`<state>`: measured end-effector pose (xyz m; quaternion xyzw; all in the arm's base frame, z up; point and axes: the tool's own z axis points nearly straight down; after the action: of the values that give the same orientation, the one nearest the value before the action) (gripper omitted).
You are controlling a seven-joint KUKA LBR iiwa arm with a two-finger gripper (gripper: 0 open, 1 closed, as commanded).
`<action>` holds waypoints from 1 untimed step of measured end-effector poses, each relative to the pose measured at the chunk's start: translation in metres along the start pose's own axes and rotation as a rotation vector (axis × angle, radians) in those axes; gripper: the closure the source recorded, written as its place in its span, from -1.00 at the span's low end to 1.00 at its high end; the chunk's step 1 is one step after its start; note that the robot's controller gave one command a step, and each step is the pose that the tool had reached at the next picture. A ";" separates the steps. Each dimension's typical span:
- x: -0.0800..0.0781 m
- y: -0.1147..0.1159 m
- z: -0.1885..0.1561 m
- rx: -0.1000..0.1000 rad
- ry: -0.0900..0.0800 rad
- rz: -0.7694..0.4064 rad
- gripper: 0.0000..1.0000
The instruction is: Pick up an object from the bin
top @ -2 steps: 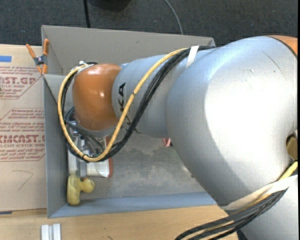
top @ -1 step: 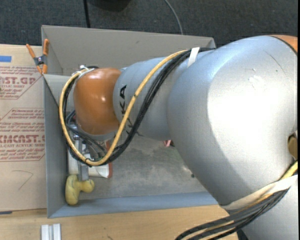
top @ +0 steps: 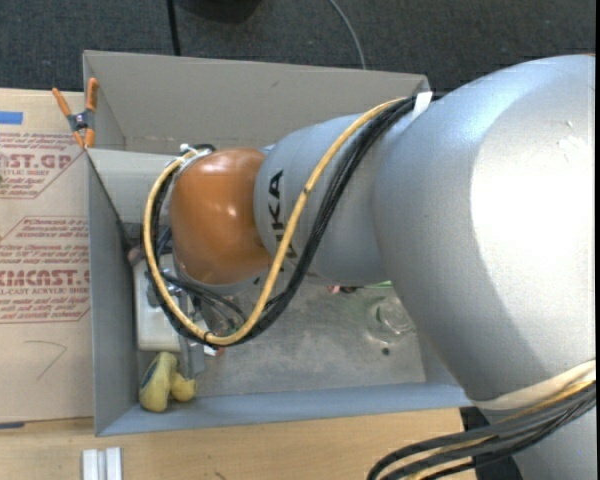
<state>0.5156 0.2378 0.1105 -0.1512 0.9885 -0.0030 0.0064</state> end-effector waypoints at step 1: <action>0.006 -0.011 -0.018 -0.003 -0.002 0.102 -1.00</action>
Offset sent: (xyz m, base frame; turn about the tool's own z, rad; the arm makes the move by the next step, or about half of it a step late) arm -0.0073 0.0060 0.0224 0.0522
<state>0.5128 0.2252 0.1285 -0.1006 0.9949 -0.0010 0.0072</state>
